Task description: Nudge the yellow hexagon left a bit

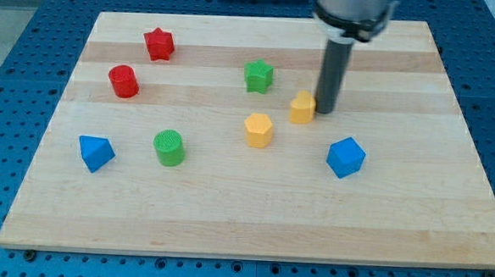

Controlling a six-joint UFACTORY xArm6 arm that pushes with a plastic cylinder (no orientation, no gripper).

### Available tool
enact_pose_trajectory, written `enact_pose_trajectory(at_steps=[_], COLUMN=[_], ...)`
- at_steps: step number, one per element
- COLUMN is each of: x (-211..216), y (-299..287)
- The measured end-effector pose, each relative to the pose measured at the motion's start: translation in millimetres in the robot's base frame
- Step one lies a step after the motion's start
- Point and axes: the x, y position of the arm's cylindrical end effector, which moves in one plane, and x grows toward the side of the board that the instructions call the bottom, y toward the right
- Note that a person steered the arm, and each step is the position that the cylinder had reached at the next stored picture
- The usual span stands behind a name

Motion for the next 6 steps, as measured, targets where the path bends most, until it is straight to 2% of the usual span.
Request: enact_pose_trajectory(at_steps=[1,2,4,5,6], x=[-14,-14,30,57,64], y=[-16,12,24,7,-33])
